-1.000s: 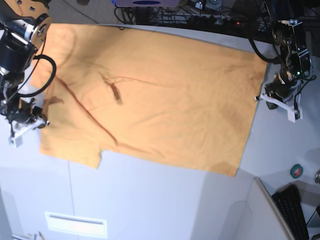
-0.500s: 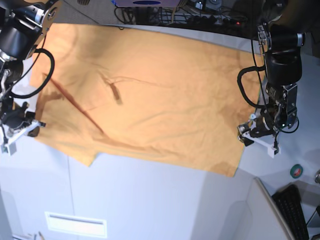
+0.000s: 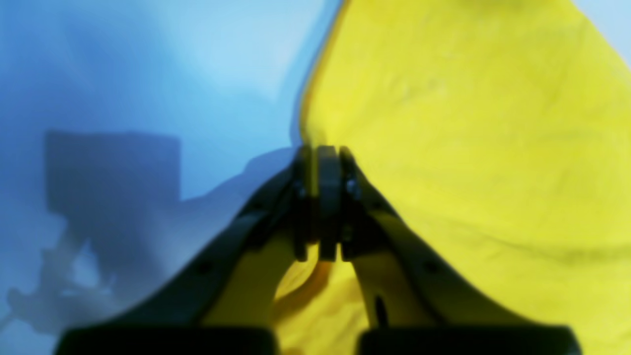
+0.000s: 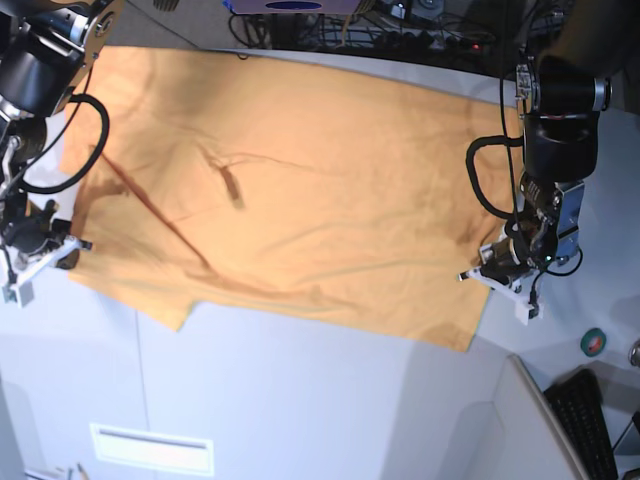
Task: Layout the t-shirt on the table in an organized manner, then fold the t-shirt properly
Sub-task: 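Lift the held edge and fold it over toward the shirt's middle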
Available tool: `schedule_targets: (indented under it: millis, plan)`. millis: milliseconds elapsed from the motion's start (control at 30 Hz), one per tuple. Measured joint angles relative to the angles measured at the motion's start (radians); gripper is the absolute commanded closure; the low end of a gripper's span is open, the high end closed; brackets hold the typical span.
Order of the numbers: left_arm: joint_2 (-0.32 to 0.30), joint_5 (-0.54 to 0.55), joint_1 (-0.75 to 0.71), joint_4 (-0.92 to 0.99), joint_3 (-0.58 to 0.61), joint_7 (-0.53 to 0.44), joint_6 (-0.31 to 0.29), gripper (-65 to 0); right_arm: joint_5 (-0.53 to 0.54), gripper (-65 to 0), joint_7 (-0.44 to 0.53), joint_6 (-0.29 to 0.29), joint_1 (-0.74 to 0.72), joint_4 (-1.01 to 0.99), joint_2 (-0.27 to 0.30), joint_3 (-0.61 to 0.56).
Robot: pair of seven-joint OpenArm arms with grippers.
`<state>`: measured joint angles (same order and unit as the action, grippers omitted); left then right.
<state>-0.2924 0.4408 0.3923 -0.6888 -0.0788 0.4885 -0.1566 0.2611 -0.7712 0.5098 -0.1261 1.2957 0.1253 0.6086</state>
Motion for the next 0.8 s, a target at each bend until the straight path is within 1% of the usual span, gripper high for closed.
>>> schedule_targets:
  millis: [133,300,367,467,567,633,800]
  plan:
    - [0.003,0.000,-0.068,-0.175,-0.036,0.013,-0.001,0.0,-0.002,0.0,0.000,0.000,0.000,0.000,0.000,0.000]
    - [0.000,-0.005,-0.159,-0.406,-0.040,0.157,0.001,0.0,0.000,0.0,0.000,0.000,0.000,0.000,0.000,0.000]
    - [0.006,0.000,-0.201,-0.474,-0.074,0.203,0.003,0.0,-0.002,0.0,-0.001,0.000,0.000,0.000,0.000,0.000]
    - [0.007,-0.004,-0.275,-0.539,-0.142,0.276,0.019,0.0,-0.003,0.0,-0.001,0.000,0.000,0.000,0.000,0.000]
    - [0.003,-0.015,-0.338,-0.584,-0.178,0.319,0.026,0.0,-0.001,0.0,0.000,0.000,0.000,0.000,0.000,0.000]
    - [0.006,-0.013,-0.367,-0.614,-0.185,0.342,0.025,0.0,0.000,0.0,0.000,0.000,0.000,0.000,-0.002,0.000]
    - [0.007,0.004,-0.468,-0.697,-0.216,0.362,0.019,0.0,0.000,0.0,0.000,0.000,0.000,-0.001,-0.002,0.000]
